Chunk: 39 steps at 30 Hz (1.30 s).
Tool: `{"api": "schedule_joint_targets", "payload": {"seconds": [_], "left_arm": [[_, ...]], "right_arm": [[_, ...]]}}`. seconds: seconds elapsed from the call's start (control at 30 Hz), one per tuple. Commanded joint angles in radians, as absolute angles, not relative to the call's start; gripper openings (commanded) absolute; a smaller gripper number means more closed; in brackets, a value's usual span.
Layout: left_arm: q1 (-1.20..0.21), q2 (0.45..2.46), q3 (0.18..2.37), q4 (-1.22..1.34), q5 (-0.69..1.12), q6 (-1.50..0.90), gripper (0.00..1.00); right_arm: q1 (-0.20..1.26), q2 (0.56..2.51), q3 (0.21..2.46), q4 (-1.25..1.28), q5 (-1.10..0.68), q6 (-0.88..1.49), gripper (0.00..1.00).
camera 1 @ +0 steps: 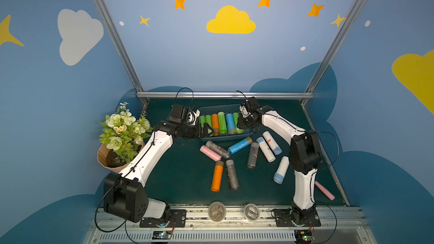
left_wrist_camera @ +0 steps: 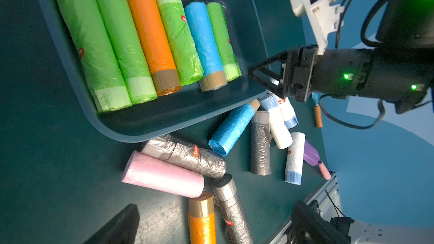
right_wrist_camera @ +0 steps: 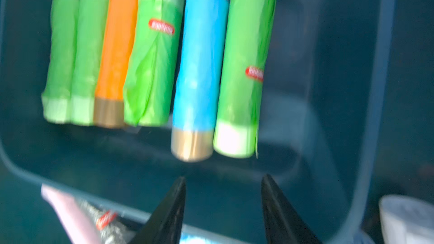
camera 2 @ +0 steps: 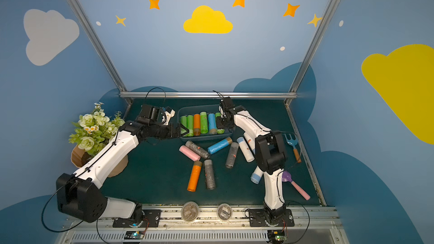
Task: Put the roll of trash bags into the storage box
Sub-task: Pick up the roll of trash bags from the center of the board.
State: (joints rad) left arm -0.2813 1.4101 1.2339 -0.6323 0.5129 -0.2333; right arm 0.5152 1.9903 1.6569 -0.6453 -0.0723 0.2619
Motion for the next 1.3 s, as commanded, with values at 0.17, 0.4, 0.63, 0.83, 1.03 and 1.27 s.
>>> {"api": "schedule_joint_targets", "payload": {"seconds": [0.17, 0.4, 0.63, 0.83, 1.03, 1.27], "left_arm": [[-0.401, 1.362, 1.285, -0.763, 0.364, -0.135, 1.0], [-0.437, 1.25, 1.173, -0.768, 0.377, -0.169, 1.0], [-0.446, 0.977, 0.916, -0.701, 0.437, -0.251, 1.0], [-0.465, 0.873, 0.794, -0.679, 0.438, -0.304, 1.0], [-0.508, 0.864, 0.793, -0.713, 0.337, -0.303, 1.0], [-0.509, 0.867, 0.797, -0.719, 0.323, -0.302, 1.0]], "right_arm": [[0.653, 1.745, 1.387, -0.581, -0.062, 0.328, 0.54], [0.788, 1.591, 1.216, -0.587, 0.01, 0.394, 0.62], [0.884, 1.527, 1.047, -0.556, 0.049, 0.466, 0.65], [0.944, 1.557, 0.991, -0.508, 0.024, 0.484, 0.66], [1.016, 1.597, 0.98, -0.472, 0.05, 0.512, 0.67], [1.049, 1.635, 0.983, -0.489, 0.072, 0.549, 0.68]]}}
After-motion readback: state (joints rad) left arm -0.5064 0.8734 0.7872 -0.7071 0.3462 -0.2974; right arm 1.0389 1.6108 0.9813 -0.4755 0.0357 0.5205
